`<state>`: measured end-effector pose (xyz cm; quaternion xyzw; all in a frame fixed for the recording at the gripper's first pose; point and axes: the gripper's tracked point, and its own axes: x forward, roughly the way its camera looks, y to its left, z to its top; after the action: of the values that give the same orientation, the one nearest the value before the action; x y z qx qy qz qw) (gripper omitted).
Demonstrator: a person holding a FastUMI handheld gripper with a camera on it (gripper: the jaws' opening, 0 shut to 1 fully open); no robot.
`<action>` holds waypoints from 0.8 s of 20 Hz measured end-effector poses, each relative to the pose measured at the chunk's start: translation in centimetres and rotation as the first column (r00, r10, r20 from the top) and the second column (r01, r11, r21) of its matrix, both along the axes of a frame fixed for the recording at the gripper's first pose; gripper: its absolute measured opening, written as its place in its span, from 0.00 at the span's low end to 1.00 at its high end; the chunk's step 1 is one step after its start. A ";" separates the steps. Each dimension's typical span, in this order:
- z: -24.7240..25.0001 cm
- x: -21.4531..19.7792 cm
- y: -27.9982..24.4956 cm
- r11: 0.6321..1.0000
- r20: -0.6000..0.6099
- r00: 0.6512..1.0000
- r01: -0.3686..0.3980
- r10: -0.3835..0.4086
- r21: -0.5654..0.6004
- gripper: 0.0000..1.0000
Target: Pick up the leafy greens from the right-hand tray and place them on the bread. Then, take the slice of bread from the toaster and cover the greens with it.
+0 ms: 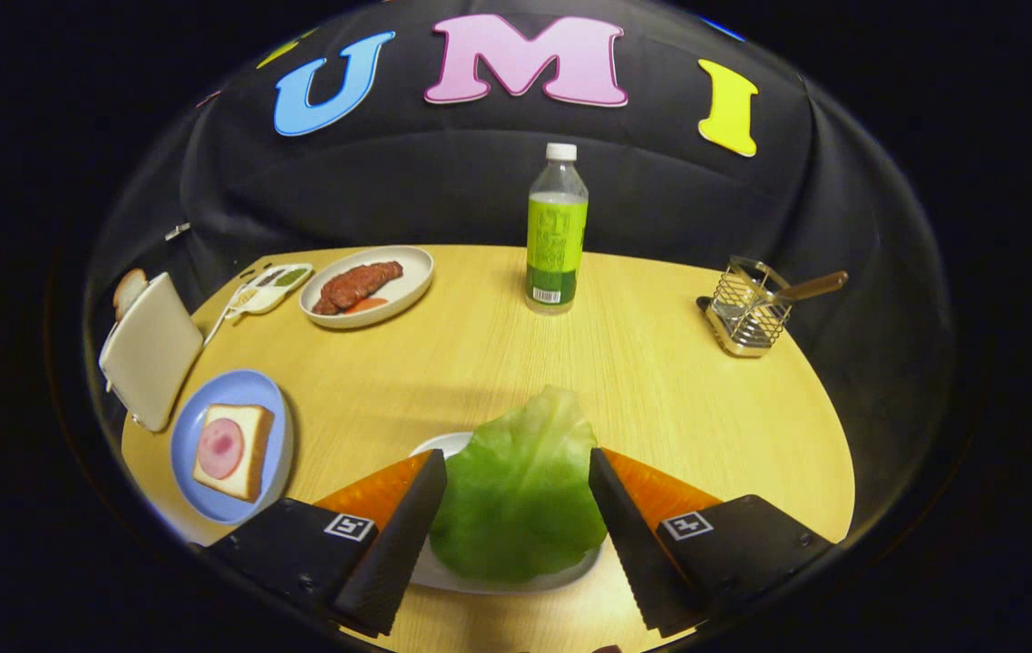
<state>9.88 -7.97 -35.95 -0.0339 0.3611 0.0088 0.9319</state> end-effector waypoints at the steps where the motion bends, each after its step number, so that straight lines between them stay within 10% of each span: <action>1: -0.9 0.1 -0.2 1.000 -0.025 1.000 0.010 -0.010 -0.006 0.98; 12: -3.1 0.0 0.5 0.999 -0.116 0.993 0.003 0.001 0.037 0.81; 14: -3.1 -0.2 0.6 0.999 -0.123 0.992 -0.004 0.009 0.041 0.50; 16: -3.0 -0.3 0.6 0.999 -0.127 0.992 -0.019 0.025 0.043 0.41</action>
<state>9.60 -7.41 -38.94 -0.0180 0.4190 0.0287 0.9073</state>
